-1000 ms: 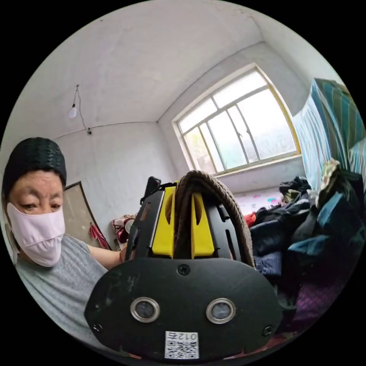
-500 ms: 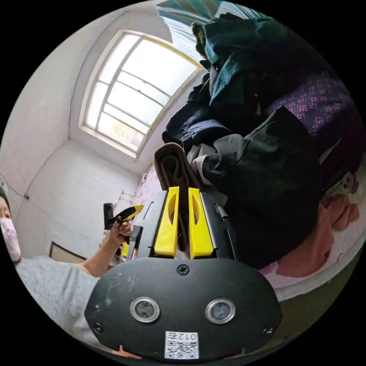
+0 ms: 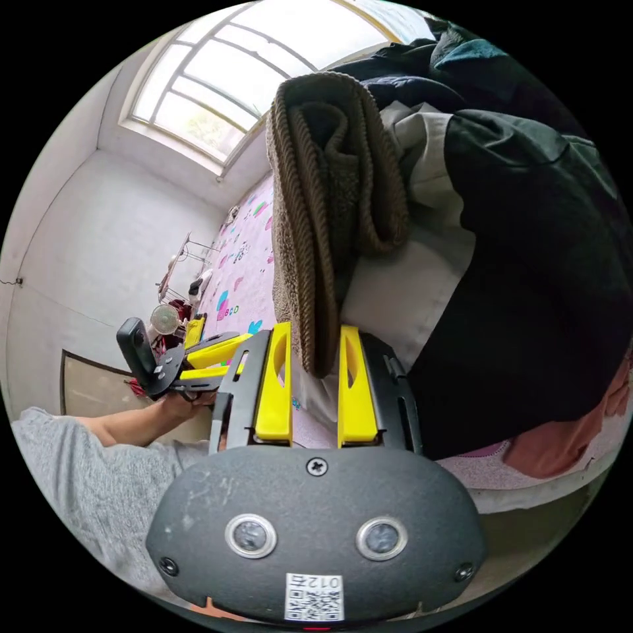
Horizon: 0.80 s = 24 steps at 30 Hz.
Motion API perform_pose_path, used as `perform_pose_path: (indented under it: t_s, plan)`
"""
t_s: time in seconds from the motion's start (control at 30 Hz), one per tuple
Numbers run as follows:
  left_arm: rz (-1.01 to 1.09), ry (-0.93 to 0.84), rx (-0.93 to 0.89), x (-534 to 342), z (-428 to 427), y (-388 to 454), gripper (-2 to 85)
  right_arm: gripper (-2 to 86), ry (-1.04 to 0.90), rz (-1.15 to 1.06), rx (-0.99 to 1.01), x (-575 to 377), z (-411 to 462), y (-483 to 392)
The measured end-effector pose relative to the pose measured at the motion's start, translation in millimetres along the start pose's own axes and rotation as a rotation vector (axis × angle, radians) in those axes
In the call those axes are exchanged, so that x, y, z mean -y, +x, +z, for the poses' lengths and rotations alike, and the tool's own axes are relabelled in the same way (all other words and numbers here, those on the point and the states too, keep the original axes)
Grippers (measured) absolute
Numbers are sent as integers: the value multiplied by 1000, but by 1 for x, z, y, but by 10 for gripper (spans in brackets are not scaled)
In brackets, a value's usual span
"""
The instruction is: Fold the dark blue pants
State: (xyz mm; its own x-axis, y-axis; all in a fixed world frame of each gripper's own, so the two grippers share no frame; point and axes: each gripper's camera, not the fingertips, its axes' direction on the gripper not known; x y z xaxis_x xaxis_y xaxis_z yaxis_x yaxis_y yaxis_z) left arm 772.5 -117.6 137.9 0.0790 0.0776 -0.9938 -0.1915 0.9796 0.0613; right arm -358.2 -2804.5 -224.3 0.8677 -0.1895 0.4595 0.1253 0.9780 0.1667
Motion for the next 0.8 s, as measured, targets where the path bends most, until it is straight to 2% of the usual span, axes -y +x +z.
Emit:
perform_pose_path:
  t_s: [0.17, 0.4, 0.57, 0.67, 0.73, 0.8]
  plan:
    - [209, 65, 213, -11, -24, 63, 146, 15, 64, -30, 183, -19, -20, -17]
    - [96, 197, 426, -29, -64, 75, 119, 10, 76, -158, 262, -52, -7, -94]
    - [74, 233, 456, -45, -103, 57, 52, 18, 108, -227, 244, -92, 10, -81]
    - [41, 251, 416, -43, -136, 31, 42, 30, 177, -244, 73, -128, -1, -43]
    - [20, 271, 389, -39, -158, 14, 40, 54, 228, -214, -211, -154, -8, 4]
    - [7, 283, 375, -34, -174, -1, 38, 70, 266, -132, -373, -167, -12, 50]
